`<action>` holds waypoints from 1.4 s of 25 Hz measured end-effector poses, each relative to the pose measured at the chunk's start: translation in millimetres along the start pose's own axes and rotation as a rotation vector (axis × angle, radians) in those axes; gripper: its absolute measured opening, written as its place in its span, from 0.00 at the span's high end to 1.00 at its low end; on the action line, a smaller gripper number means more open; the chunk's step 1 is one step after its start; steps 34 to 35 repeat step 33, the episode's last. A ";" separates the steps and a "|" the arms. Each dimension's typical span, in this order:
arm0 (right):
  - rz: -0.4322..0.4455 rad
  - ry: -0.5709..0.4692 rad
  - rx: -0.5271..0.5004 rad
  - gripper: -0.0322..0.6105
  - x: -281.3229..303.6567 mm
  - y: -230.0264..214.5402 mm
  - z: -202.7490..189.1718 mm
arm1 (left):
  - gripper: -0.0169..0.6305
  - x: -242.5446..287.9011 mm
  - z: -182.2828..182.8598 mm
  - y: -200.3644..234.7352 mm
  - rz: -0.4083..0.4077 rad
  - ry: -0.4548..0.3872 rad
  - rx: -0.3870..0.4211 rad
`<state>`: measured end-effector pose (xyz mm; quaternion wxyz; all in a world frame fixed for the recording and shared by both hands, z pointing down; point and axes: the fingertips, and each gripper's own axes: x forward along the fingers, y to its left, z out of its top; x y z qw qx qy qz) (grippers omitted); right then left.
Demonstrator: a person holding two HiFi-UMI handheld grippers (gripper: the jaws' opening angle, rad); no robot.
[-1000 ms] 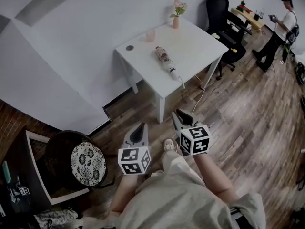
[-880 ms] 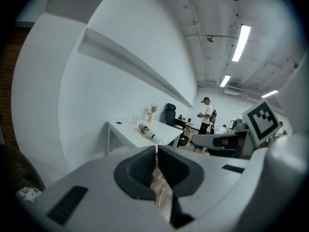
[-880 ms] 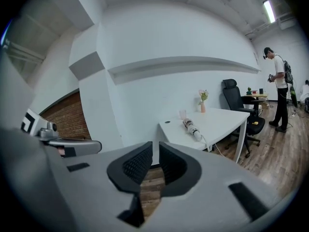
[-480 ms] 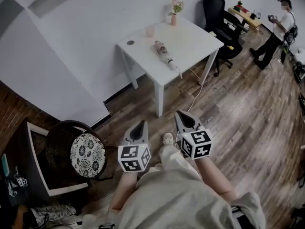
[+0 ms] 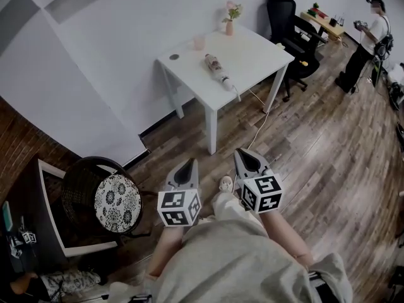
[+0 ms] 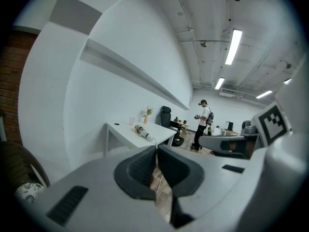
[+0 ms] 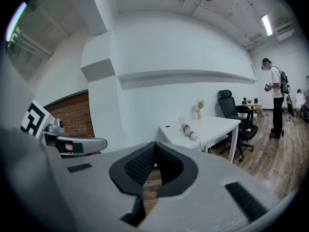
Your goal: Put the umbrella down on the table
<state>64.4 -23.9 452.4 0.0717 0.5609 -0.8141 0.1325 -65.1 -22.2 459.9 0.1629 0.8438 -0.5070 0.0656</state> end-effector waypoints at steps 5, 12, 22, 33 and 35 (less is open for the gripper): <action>0.000 0.004 0.006 0.95 1.2 -1.2 -0.3 | 0.95 -0.7 -0.2 0.8 0.004 -0.001 -0.002; -0.039 0.009 0.030 0.95 3.5 -13.2 -0.4 | 0.95 3.8 0.8 2.0 0.008 0.007 0.002; -0.042 -0.003 0.037 0.95 7.1 -20.9 4.5 | 0.95 11.9 2.0 2.7 0.009 0.013 0.002; -0.031 0.007 0.026 0.95 17.5 -20.3 2.3 | 0.95 20.7 3.0 8.3 0.012 0.012 -0.006; -0.031 0.007 0.026 0.95 17.5 -20.3 2.3 | 0.95 20.7 3.0 8.3 0.012 0.012 -0.006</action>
